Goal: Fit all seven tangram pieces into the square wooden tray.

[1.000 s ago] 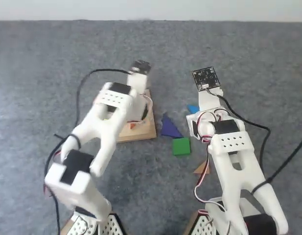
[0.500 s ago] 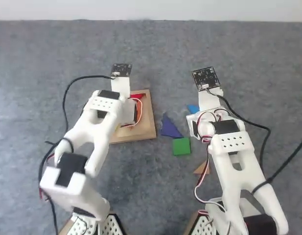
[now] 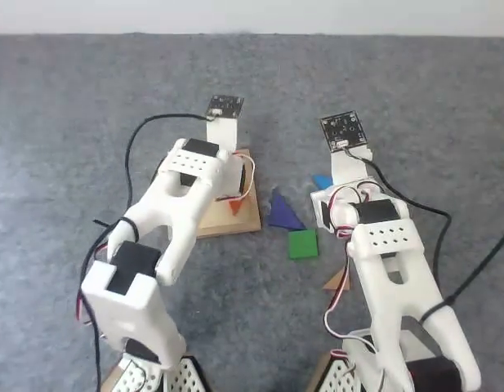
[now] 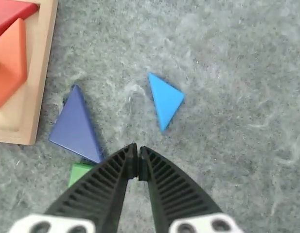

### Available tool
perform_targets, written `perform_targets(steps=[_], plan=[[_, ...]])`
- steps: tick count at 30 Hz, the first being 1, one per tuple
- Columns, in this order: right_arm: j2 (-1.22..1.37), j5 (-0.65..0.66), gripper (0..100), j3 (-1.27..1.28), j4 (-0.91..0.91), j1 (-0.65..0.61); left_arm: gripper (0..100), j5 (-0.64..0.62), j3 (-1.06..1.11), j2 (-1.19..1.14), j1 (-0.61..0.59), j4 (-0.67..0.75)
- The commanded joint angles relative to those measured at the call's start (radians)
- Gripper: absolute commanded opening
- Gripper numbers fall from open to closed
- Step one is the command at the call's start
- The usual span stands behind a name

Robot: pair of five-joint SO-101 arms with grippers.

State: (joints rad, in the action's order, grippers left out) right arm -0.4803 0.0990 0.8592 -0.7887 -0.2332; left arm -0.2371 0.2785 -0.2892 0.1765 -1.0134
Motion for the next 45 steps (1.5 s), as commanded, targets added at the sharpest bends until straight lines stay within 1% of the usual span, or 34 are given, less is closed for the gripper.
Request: perform_targets(steps=[1, 3, 6, 9, 12, 15, 18, 22, 26, 30, 32, 37, 42, 45], plan=[[-0.045, 0.009, 0.9, -0.006, 0.018, 0.005, 4, 0.015, -0.097, -0.020, 0.017, 0.048], [-0.045, 0.009, 0.9, -0.006, 0.015, 0.005, 4, 0.034, -0.134, -0.049, 0.009, 0.035], [-0.045, 0.009, 0.9, -0.006, 0.015, 0.007, 3, 0.071, -0.179, -0.072, 0.012, -0.064], [-0.045, 0.009, 0.9, -0.006, 0.016, 0.007, 1, 0.048, -0.127, 0.006, -0.026, -0.091], [-0.045, 0.011, 0.9, -0.006, 0.013, 0.007, 1, 0.035, 0.039, 0.138, -0.055, -0.002], [-0.045, 0.043, 0.9, -0.006, 0.013, 0.005, 1, 0.029, 0.196, 0.224, -0.028, 0.072], [-0.045, 0.044, 0.9, -0.006, 0.013, 0.005, 1, 0.003, 0.236, 0.230, -0.018, 0.130], [-0.045, 0.048, 0.9, -0.006, 0.012, 0.005, 1, -0.063, 0.116, 0.123, -0.041, 0.058], [-0.045, 0.049, 0.9, -0.006, 0.012, 0.005, 1, -0.060, -0.059, -0.018, -0.037, -0.031], [-0.045, 0.049, 0.9, -0.006, 0.012, 0.005, 1, -0.058, -0.163, -0.100, -0.017, -0.097], [-0.045, 0.049, 0.9, -0.006, 0.016, 0.005, 1, -0.060, -0.177, -0.106, -0.015, -0.092], [-0.045, 0.049, 0.9, -0.006, 0.016, 0.005, 1, -0.055, -0.179, -0.094, -0.014, 0.025], [-0.045, 0.049, 0.9, -0.006, 0.016, 0.005, 1, 0.060, -0.179, -0.094, 0.021, 0.071], [-0.045, 0.049, 0.9, -0.006, 0.016, 0.005, 1, 0.089, -0.182, -0.094, 0.029, 0.103]])
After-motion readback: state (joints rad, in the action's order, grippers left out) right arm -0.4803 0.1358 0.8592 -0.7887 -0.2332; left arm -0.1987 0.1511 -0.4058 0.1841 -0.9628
